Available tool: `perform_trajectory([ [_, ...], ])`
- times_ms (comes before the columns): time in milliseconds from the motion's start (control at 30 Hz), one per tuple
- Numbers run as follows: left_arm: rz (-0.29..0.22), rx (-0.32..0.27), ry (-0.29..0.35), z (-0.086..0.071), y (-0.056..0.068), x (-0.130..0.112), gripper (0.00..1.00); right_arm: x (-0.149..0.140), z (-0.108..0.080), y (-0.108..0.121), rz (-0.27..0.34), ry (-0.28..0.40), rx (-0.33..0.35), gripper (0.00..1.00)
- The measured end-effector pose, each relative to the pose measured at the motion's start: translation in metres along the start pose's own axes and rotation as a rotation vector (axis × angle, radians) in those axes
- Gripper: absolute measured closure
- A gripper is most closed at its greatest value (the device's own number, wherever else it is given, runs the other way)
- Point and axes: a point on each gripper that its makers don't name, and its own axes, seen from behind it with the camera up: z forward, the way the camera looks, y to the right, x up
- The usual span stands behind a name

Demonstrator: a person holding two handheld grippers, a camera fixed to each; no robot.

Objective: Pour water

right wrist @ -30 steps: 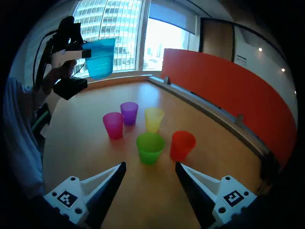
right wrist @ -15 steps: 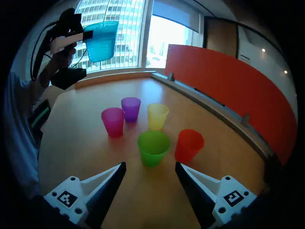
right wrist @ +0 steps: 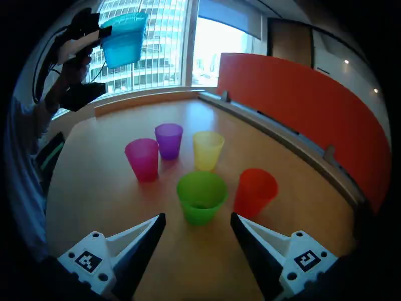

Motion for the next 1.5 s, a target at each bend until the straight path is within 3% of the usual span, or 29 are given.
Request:
perform_trajectory([
  [867, 0.010, 0.023, 0.000, -0.007, -0.006, 0.007, 0.14, 0.007, 0.049, -0.002, 0.053, 0.019, 0.013, 0.00],
  [1233, 0.013, 0.027, -0.001, -0.008, -0.007, 0.008, 0.14, 0.007, 0.059, 0.001, 0.069, 0.019, 0.007, 0.00],
  [1500, 0.011, 0.025, -0.003, -0.007, -0.009, 0.005, 0.14, 0.010, 0.061, -0.001, 0.065, 0.032, 0.006, 0.09],
])
